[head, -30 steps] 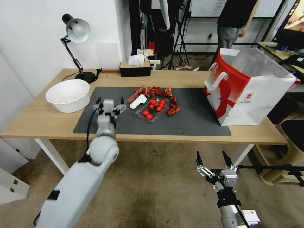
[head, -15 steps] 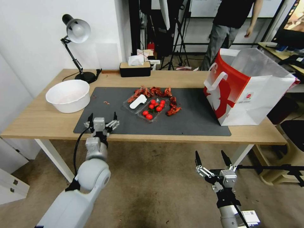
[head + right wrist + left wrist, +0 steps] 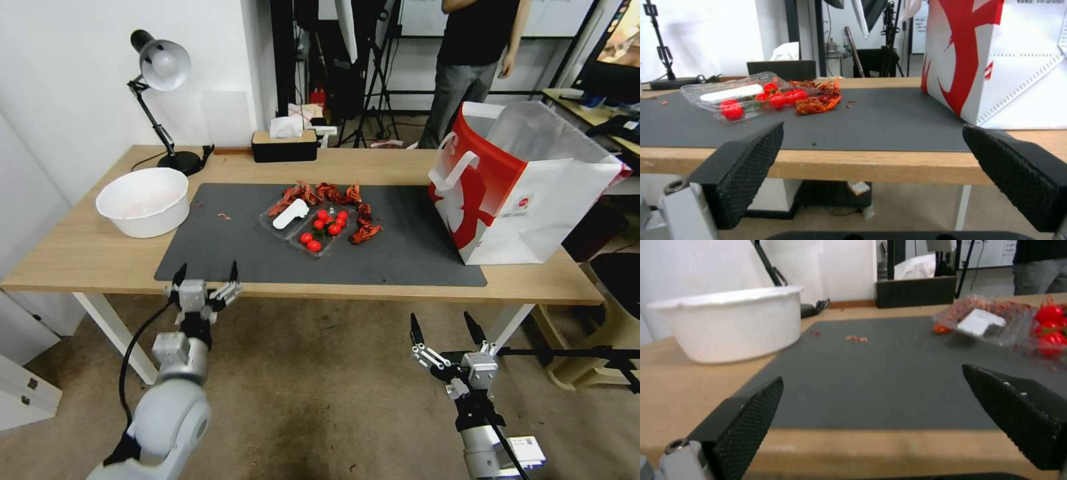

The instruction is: Pick up the trash from the table and place it into the takeout bag.

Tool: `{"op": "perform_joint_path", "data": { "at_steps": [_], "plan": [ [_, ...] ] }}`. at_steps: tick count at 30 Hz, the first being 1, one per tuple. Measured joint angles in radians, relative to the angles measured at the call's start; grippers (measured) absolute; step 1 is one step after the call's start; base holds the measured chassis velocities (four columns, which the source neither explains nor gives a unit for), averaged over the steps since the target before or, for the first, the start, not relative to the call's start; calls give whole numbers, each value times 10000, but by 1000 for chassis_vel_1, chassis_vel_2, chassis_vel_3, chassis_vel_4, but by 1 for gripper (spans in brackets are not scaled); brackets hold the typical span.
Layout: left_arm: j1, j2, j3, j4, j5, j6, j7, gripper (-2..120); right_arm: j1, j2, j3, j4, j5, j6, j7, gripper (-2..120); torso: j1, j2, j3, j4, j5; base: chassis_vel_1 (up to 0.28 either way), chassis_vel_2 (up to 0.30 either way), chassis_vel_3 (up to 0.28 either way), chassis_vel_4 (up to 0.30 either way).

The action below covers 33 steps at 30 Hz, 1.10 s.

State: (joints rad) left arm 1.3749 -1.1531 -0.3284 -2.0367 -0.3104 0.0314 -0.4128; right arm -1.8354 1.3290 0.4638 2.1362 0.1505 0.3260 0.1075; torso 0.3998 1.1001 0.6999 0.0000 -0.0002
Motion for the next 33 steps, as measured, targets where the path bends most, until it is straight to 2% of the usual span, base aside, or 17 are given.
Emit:
{"op": "perform_joint_path", "data": {
  "at_steps": [6, 13, 16, 23, 26, 33],
  "plan": [
    [1234, -301, -553, -145, 299, -562, 533, 100, 249, -97, -7, -249, 173, 101, -127, 100, 1, 0, 0, 1, 4, 0, 0, 0, 0],
    [1655, -483, -704, -95, 341, -948, 920, 100, 370, -190, -4, -355, 273, 190, -192, 100, 1, 0, 0, -2, 4, 0, 0, 0, 0],
    [1964, -645, -871, -4, 412, -1520, 1482, 100, 510, -309, 7, -451, 432, 216, -316, 100, 1, -1, 0, 0, 3, 0, 0, 0, 0],
    [2345, -896, -1134, -23, 668, -1791, 1541, 100, 835, -360, -16, -824, 728, 446, -564, 100, 1, -1, 0, 0, 3, 0, 0, 0, 0],
    [2575, -1079, -1184, 104, 666, -2141, 1683, 100, 1044, -333, -40, -1051, 997, 654, -800, 100, 1, -1, 0, 1, 3, 0, 0, 0, 0],
    [2595, -1207, -1082, 154, 755, -2236, 1751, 100, 1043, -270, -83, -1086, 1013, 744, -841, 100, 1, -1, 0, 0, 2, 0, 0, 0, 0]
  ]
}}
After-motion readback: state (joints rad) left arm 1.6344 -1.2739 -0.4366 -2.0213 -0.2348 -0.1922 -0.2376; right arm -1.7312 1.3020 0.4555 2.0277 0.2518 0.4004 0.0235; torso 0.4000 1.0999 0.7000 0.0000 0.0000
